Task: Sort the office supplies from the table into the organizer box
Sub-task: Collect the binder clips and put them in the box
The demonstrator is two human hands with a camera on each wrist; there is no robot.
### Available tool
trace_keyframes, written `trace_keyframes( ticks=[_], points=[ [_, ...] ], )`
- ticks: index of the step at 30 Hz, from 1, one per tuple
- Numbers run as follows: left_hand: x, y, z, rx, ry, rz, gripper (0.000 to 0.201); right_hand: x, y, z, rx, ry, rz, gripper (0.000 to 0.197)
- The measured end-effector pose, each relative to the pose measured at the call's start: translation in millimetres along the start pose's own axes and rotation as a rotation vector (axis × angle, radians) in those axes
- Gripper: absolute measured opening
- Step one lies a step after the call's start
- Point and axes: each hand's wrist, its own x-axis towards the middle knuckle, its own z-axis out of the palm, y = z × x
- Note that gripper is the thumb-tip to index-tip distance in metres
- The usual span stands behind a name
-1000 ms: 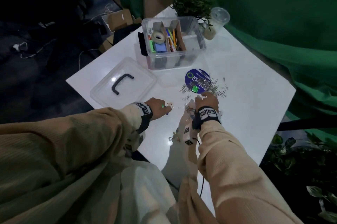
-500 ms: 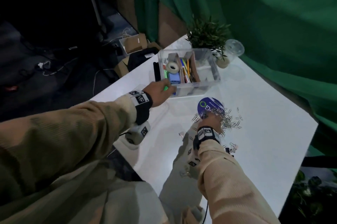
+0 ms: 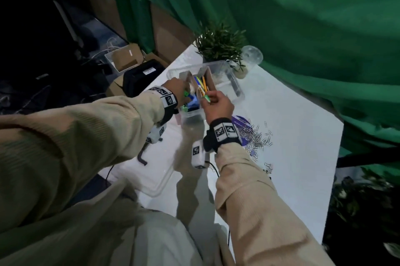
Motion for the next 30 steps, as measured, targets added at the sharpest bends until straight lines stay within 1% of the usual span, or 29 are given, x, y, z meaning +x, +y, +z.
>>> trace_keyframes(
  ticks=[3,5,7,9,10,11,12,13,14,15,16,17,18,20,21,22,25,27,28,30],
  points=[
    [2.2,-6.6,-3.0,-0.027,0.002,-0.023,0.054,-2.8,-3.9,17.7,-0.094,-0.046,0.018,0.024],
    [6.6,-11.9,-5.0,-0.093,0.008,-0.046,0.056,-4.8,-5.6,21.1,-0.107,-0.079,0.03,0.034],
    [9.9,-14.8,-7.7,-0.128,0.022,-0.045,0.047,-6.1,-5.3,18.4,-0.094,-0.096,0.034,0.044],
    [10.6,-15.0,-7.9,-0.104,0.086,-0.041,0.038,-8.4,-0.9,10.0,-0.06,-0.065,0.018,0.042],
    [8.8,-13.6,-8.1,-0.087,0.15,-0.075,0.039,-10.0,2.7,4.2,-0.042,-0.03,0.014,0.039],
    [8.1,-16.6,-4.9,-0.092,0.213,-0.14,0.045,-12.6,7.3,-1.6,-0.021,0.018,0.021,0.036],
    [9.5,-18.6,-0.3,-0.1,0.236,-0.226,0.055,-15.9,14.2,-9.9,0.003,0.081,0.038,0.034],
    [11.8,-22.9,4.8,-0.117,0.214,-0.316,0.068,-18.8,21.8,-16.5,0.032,0.136,0.062,0.033],
    [15.8,-25.7,11.6,-0.132,0.147,-0.374,0.078,-22.5,30.7,-25.0,0.063,0.183,0.094,0.032],
    [20.6,-27.3,19.3,-0.13,0.067,-0.39,0.082,-27.3,40.4,-33.0,0.093,0.223,0.135,0.032],
    [23.4,-29.1,24.1,-0.126,-0.01,-0.378,0.081,-31.7,50.8,-40.6,0.11,0.257,0.181,0.031],
    [24.0,-28.9,25.9,-0.128,-0.056,-0.345,0.076,-37.1,61.3,-48.2,0.109,0.292,0.222,0.029],
    [26.1,-28.8,23.8,-0.126,-0.076,-0.323,0.068,-43.0,71.7,-55.7,0.09,0.327,0.256,0.028],
    [22.2,-26.0,7.6,-0.046,-0.099,-0.279,0.046,-55.5,90.4,-69.6,0.042,0.381,0.304,0.026],
    [24.2,-28.3,2.9,-0.02,-0.086,-0.248,0.038,-61.0,97.6,-75.9,0.029,0.402,0.315,0.026],
    [24.2,-30.8,-3.7,-0.008,-0.075,-0.242,0.034,-65.0,103.3,-81.3,0.021,0.423,0.318,0.026],
    [28.9,-44.3,-12.4,0.037,0.001,-0.181,0.032,-73.9,111.7,-95.0,-0.001,0.477,0.334,0.025],
    [28.7,-46.3,-16.2,0.006,-0.021,-0.124,0.022,-81.3,118.0,-103.1,-0.024,0.49,0.374,0.026],
    [29.9,-46.8,-15.9,-0.026,-0.036,-0.112,0.027,-85.8,123.3,-105.7,-0.031,0.49,0.401,0.026],
    [31.5,-49.6,-13.3,-0.054,0.007,-0.088,0.042,-95.2,134.5,-106.6,-0.04,0.482,0.438,0.026]
  ],
)
